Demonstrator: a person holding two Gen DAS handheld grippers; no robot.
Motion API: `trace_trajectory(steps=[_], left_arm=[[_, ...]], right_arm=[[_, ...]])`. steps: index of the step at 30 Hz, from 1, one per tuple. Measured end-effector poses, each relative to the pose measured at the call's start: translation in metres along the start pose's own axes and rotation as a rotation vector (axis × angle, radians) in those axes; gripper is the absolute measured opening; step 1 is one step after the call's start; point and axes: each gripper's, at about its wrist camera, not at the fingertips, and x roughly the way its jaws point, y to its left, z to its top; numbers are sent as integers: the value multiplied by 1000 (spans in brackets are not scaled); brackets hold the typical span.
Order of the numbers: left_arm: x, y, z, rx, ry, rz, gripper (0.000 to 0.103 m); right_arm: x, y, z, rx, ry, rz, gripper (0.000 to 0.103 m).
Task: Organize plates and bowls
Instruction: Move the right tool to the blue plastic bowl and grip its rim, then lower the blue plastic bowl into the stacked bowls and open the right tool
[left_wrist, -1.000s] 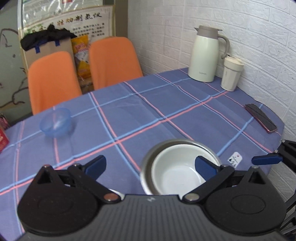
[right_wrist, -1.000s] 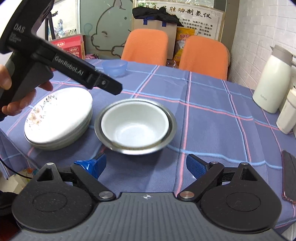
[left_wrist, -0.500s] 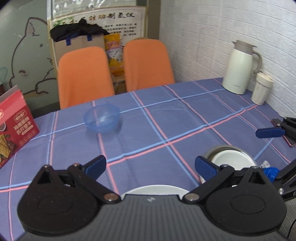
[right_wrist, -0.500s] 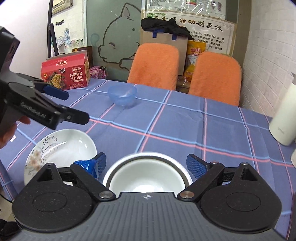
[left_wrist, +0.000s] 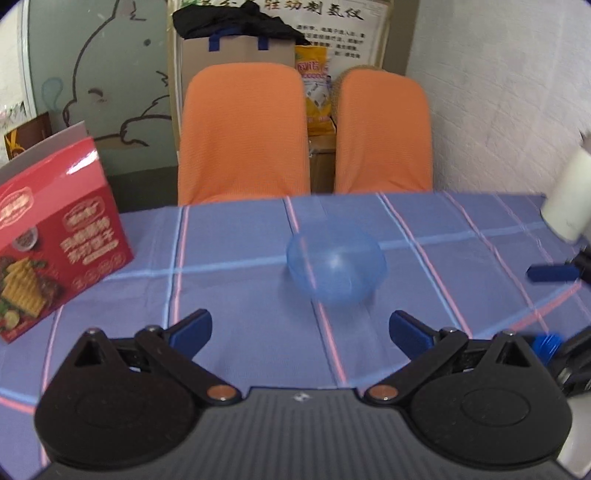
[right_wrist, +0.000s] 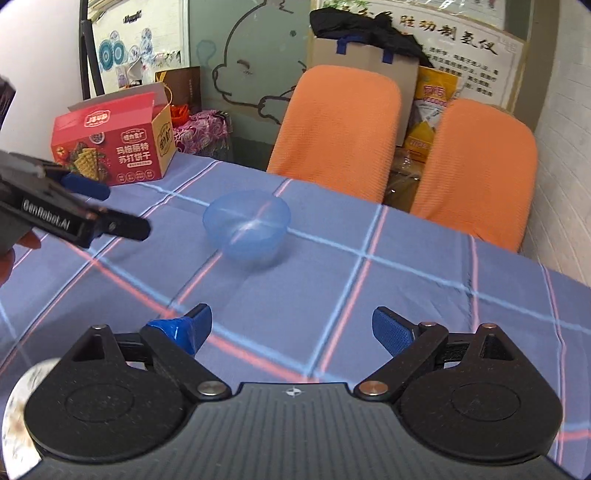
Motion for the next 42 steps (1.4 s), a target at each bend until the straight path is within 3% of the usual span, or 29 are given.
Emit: trace_trajectory(steps=[4,8,16,18,20,21,23,30,35,42], left_arm=[[55,5,36,-34,42,-29,101],[107,4,42,-31,116,-18,101],[144,2,42,-30,120,-41,99],[147,3,41,-19,124,-47,91],[151,4,40,-13,141,-71,65],[151,4,39,-6,133,-67,64],[150,4,39,12,130,-66,50],[128,14,42,-12,121,-82,51],[104,3,42,-6,97,-101,51],[52,-42,26,5,89,-158,51]], right_arm=[[49,6,25,-65,40,0,81],[85,4,30,-54,84,43,81],[121,11,32,-71,127,81,81],[123,13,33,-66,112,103,81],[125,15,33,-73,85,121,80],[126,18,33,-85,70,126,79],[129,24,33,-118,40,122,79],[108,36,42,-157,-71,153,79],[86,36,45,-135,-63,146,79],[28,41,30,-139,-46,84,79]])
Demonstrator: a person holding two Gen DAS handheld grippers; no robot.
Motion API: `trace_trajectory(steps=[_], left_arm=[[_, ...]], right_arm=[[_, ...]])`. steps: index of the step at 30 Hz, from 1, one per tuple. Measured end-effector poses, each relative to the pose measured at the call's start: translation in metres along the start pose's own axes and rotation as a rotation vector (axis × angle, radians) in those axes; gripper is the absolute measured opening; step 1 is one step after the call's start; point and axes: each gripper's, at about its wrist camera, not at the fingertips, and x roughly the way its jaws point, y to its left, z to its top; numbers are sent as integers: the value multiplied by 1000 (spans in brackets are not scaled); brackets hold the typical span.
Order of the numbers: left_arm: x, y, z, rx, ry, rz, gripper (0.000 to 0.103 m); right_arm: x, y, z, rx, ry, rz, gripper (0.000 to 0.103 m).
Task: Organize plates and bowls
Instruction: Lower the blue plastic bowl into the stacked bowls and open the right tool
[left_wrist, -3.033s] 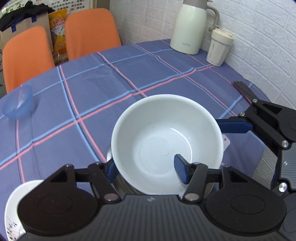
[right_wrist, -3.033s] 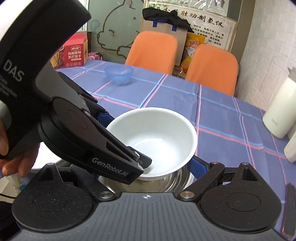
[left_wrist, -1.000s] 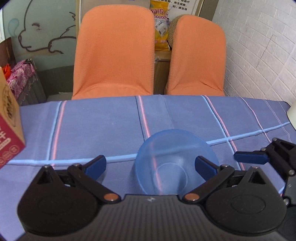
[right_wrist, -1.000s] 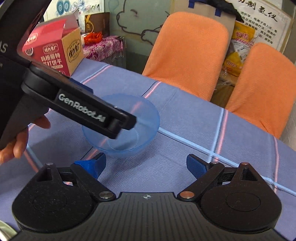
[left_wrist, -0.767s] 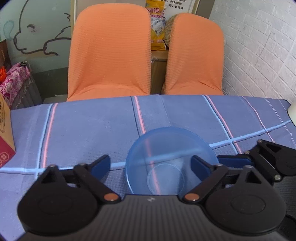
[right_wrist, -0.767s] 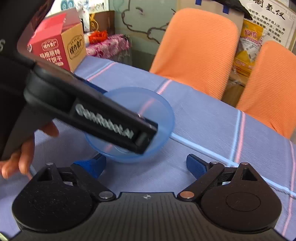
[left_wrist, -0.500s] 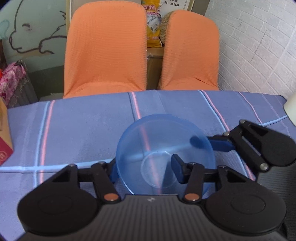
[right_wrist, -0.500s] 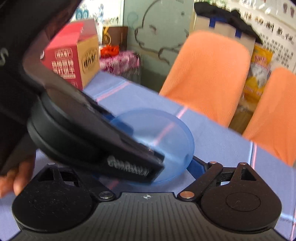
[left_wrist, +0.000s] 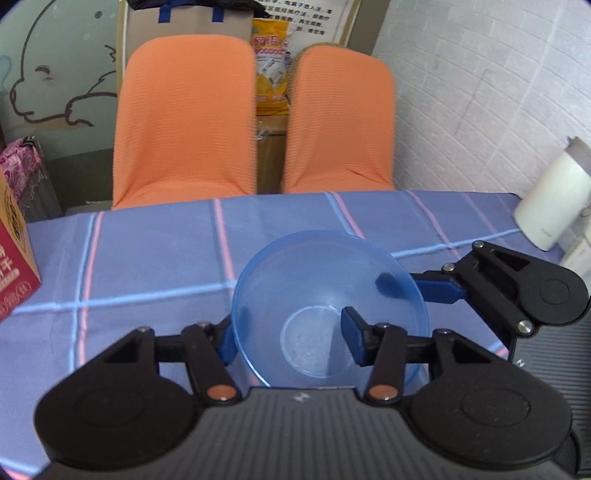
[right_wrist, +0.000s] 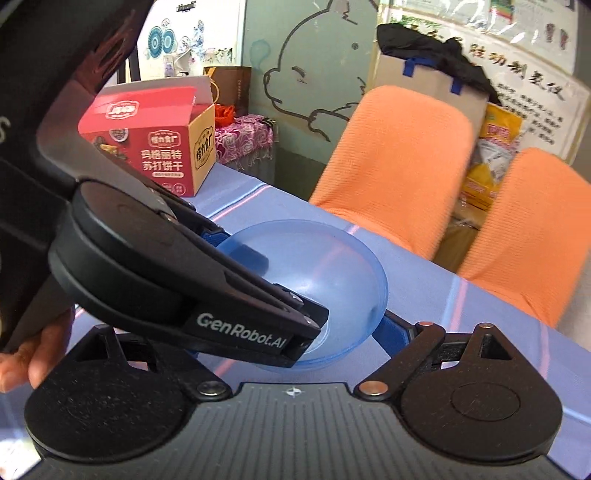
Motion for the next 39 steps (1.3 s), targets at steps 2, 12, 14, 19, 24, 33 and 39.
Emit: trace_trajectory(steps=[2,12,14,19,24,33,39], left_arm=[[-13,-26,-11,7,0,-28,51],[-62,-164,-94,135,19,-169,54],[-63,-186,-111,163,33,-183,55],[-52,-211,-141,197,80,-186,57],[-39,-210,-156,213,100,-145,60],[-65,-195,-149,235,22,-153,102],[-98,-171,-147,123,-83,-149,102]], right_arm=[[-25,3,-10,1,12,-30,79],[-139,9,-96,53,71,-163,80],[-151,8,-114,76,80,-177,80],[-157,6,-149,136,87,-170,80],[-147,2,-167,161,92,-140,79],[-176,-14,-193,245,64,-157,80],[-199,-4,-220,406,-30,-115,80]])
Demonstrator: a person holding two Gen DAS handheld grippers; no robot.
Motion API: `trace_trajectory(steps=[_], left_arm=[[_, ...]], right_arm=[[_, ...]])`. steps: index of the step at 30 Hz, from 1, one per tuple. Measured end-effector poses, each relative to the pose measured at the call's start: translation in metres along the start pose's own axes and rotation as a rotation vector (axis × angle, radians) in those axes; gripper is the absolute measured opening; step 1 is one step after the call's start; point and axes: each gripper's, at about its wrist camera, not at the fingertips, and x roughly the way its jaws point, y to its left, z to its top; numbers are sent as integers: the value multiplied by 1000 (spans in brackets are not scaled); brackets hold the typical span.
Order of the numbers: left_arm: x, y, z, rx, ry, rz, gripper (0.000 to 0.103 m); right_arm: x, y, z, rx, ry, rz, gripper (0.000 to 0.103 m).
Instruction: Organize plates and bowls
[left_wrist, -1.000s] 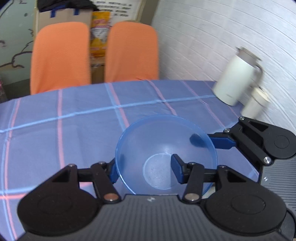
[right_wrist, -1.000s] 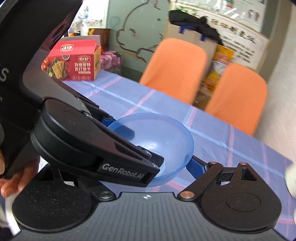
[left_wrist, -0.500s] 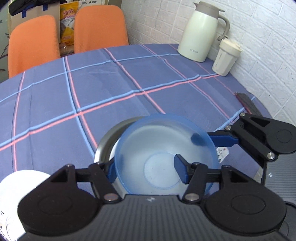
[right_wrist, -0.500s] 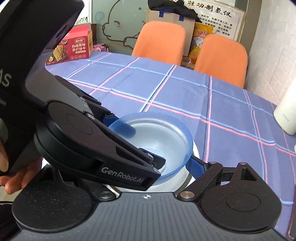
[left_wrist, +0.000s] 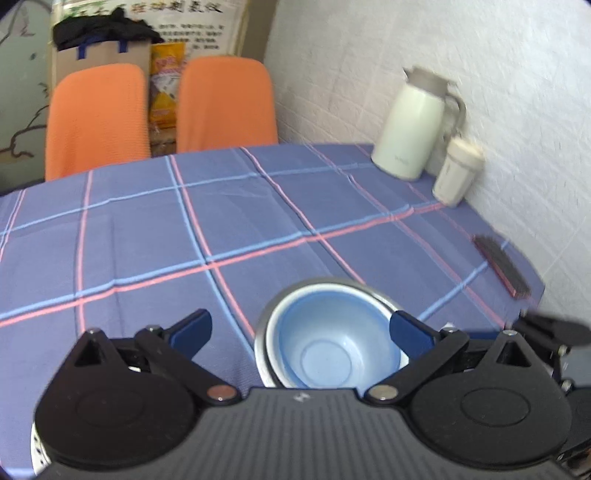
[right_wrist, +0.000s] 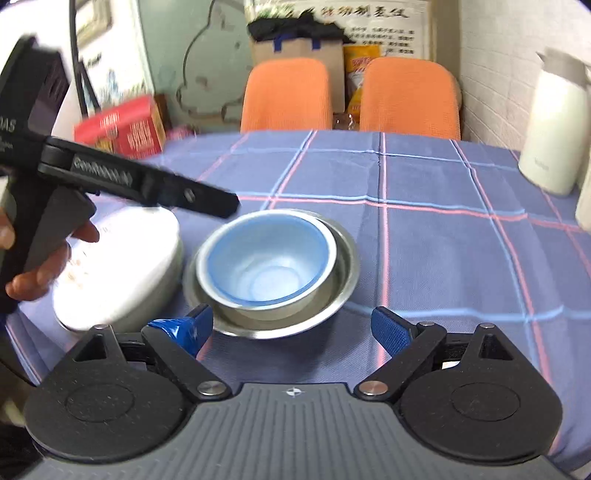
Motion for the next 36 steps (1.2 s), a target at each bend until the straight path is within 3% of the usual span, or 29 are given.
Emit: trace_trajectory(steps=[5,11,15,19,22,29,36], left_arm=[[-17,10,-7,-106,-75,58,102],[-9,11,-10,-151,-61,9,102],[15,12,1,-105,20,-12,102],[46,18,14,-67,179,-97,102],[70,24,22,-47,285,-97,102],[99,27,26,28,340,-61,102],[110,26,18,75,351,-77,101]], right_arm=[[-4,6,-14,90,-83,-40,80],[2,5,-18,137,-122,-113,80],[12,-2,-12,143,-98,-125,80],[23,-13,-3,144,-72,-128,81],[37,-16,7,106,-29,-132,81],[69,-19,20,77,70,-143,81],[82,-11,13,77,120,-171,83]])
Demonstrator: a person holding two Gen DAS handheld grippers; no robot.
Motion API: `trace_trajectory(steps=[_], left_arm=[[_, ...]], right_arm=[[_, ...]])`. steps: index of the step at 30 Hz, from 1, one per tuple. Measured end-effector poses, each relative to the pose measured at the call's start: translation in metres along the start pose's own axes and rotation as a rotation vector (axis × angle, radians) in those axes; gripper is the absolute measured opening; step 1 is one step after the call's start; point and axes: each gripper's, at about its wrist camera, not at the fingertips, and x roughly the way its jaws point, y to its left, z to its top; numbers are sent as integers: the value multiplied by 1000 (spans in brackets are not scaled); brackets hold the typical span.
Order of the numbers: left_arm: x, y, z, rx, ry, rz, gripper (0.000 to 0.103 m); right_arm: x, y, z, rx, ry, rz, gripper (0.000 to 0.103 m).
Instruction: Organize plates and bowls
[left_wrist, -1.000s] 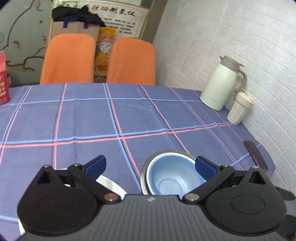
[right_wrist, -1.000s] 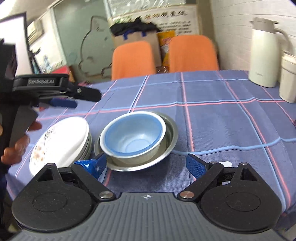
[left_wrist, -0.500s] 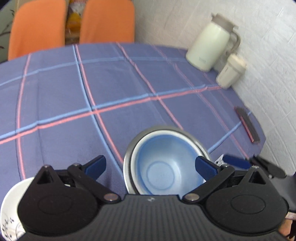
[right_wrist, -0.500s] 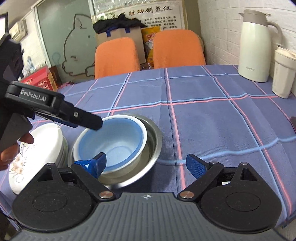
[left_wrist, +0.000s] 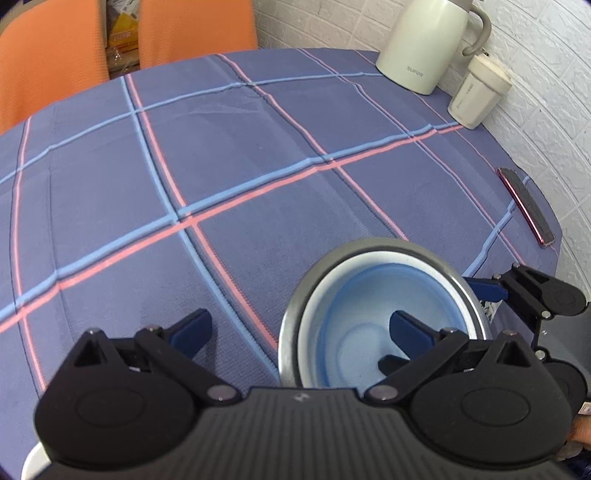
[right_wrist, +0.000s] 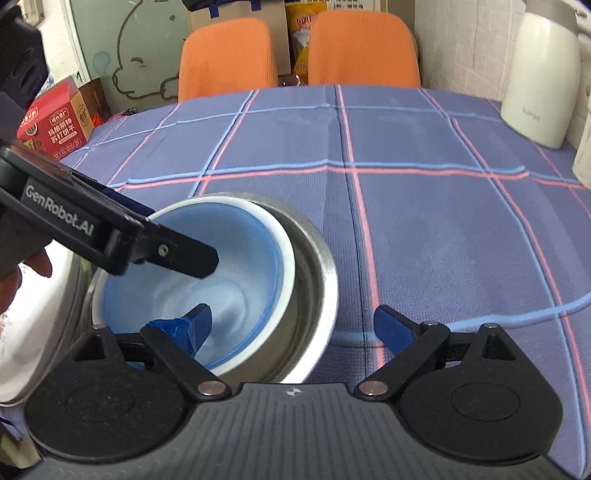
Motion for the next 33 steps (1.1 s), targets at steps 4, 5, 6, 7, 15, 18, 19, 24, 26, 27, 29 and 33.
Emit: trace_trajectory(steps=[4,5,6,7,15,18,19,24,26,27,29,33], left_arm=[[5,-2,-4,14,7,-20,101],[6,-3,-5,22,3,-17,101],[7,-5,-6,33,-2,-9,101],[7,-6,-6,38,-4,-5,101],[7,-12,-12,74,-16,14,101],[9,-14,-13,87,-24,17,101],[9,-15,-13,93,-27,23,101],[12,-20,-16,118,-46,54,97],[11,-23,-18,117,-57,51,95],[11,-25,-18,116,-61,56,93],[13,-31,-18,128,-62,69,89],[13,-38,-10,97,-35,29,73]], right_arm=[[-5,4,-7,51,-26,-39,83],[-7,4,-10,68,-43,-51,84],[-9,6,-14,76,-60,-61,84],[-10,6,-16,82,-72,-65,84],[-18,8,-14,142,-37,-28,83],[-18,6,-18,165,-51,-37,83],[-18,7,-18,168,-55,-48,83],[-19,21,-21,85,-85,-61,79],[-19,25,-22,79,-109,-53,78],[-17,24,-22,94,-110,-35,78],[-14,22,-18,118,-112,-11,78],[-18,22,-7,174,-111,21,80]])
